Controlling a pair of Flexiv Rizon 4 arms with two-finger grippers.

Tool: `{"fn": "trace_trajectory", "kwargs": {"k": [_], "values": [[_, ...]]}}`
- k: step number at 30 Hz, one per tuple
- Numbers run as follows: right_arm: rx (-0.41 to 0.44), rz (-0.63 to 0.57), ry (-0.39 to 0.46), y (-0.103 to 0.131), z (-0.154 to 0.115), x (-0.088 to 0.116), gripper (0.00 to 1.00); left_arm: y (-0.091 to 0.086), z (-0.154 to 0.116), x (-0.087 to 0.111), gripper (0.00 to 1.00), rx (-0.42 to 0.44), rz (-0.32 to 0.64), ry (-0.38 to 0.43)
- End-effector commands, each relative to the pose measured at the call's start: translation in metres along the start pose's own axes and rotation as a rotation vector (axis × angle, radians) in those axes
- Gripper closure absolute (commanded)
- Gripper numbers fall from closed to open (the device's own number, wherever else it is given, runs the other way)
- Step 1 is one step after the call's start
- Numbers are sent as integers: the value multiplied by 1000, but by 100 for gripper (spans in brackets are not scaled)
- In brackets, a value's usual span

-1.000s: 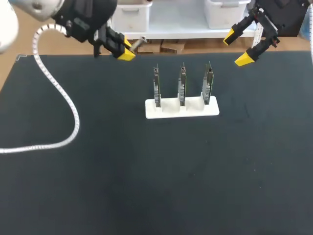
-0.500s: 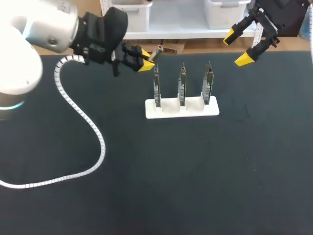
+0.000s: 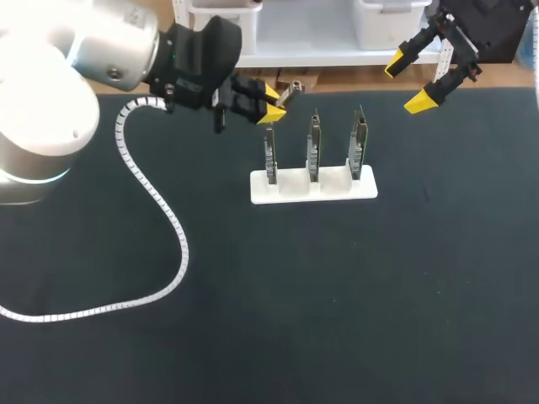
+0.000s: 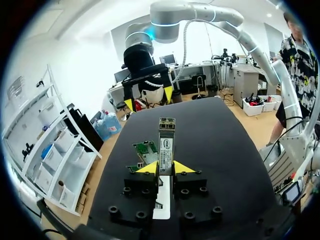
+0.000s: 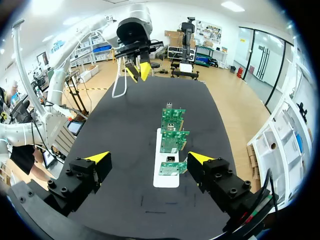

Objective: Pick up the optical module with the left hand, and insert it into the network port with the right hand.

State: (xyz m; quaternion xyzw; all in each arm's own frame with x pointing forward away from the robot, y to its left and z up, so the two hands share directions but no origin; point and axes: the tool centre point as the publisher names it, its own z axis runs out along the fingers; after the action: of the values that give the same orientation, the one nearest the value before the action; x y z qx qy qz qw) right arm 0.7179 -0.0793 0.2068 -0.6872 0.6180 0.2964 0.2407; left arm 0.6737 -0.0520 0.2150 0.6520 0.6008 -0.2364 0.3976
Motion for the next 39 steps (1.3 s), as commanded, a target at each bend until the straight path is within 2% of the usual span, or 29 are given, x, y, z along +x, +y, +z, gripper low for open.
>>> {"fn": "trace_trajectory", "kwargs": {"k": [1,13,18,19,22,28,34,39], "values": [[4,1,1,2,0,0,0,2,0,0,100,4,1,0],[4,1,1,2,0,0,0,2,0,0,100,4,1,0],[4,1,1,2,0,0,0,-18,22,-28,100,18,8,-134],[4,1,1,2,0,0,0,-21,25,-35,100,21,7,-180],[4,1,1,2,0,0,0,-26,27,-53,100,5,13,-247],[4,1,1,2,0,0,0,-34,23,-80,100,-42,38,-283],[4,1,1,2,0,0,0,-41,34,-98,100,-69,45,-269],[4,1,1,2,0,0,0,-35,52,-101,100,-54,44,-260]]}}
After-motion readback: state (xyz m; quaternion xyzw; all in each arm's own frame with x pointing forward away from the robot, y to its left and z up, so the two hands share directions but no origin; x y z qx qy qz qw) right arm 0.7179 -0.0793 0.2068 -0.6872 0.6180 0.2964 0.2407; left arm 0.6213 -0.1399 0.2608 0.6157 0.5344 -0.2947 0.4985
